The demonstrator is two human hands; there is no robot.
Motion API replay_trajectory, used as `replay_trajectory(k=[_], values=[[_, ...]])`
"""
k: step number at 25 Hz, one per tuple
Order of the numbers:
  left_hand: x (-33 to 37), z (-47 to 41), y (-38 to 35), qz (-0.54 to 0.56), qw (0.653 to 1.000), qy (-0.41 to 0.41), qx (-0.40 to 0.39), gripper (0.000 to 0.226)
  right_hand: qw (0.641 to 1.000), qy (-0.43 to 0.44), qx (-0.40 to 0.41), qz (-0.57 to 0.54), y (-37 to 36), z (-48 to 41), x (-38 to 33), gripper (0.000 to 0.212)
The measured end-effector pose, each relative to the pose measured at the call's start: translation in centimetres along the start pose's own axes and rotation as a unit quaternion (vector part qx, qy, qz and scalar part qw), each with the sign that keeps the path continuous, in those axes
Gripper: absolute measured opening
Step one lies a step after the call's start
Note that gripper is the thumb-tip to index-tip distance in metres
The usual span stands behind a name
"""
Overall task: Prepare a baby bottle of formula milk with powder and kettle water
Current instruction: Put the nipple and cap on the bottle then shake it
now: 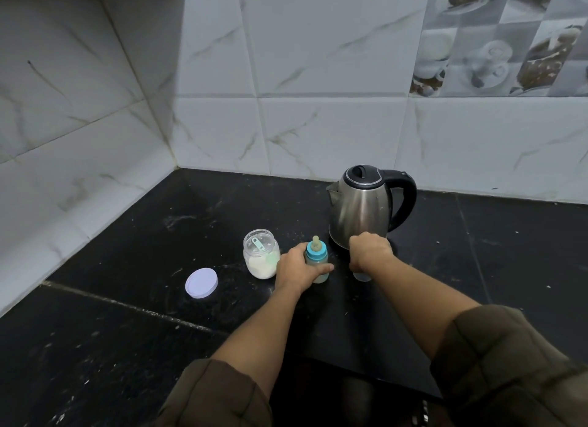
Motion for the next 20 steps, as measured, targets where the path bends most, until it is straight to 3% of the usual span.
replay_trajectory(k=[8, 15, 20], values=[[-0.4, -0.2, 0.3, -0.009, 1.0, 0.0, -0.002, 0.076, 0.999, 0.034, -0.004, -0.039, 0.6, -0.3, -1.1, 0.038], [-0.7, -0.4, 0.0, -0.008, 1.0, 0.015, -0.015, 0.074, 0.981, 0.085, 0.106, -0.139, 9.3, -0.6, -4.5, 0.037], [-0.7, -0.3, 0.0, -0.021, 0.999, 0.022, -0.015, 0.07, 0.974, 0.139, 0.107, -0.145, 10.1, 0.3, -7.8, 0.032]])
Point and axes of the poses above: each hand's wrist, its own z-axis away from the middle knuckle, its own y-axis out of the back of the hand, x = y × z, the point moved 8 cm from there along -z, towards the middle knuckle, and after that the axes turned 9 degrees about -z, right-handed, at the moved point
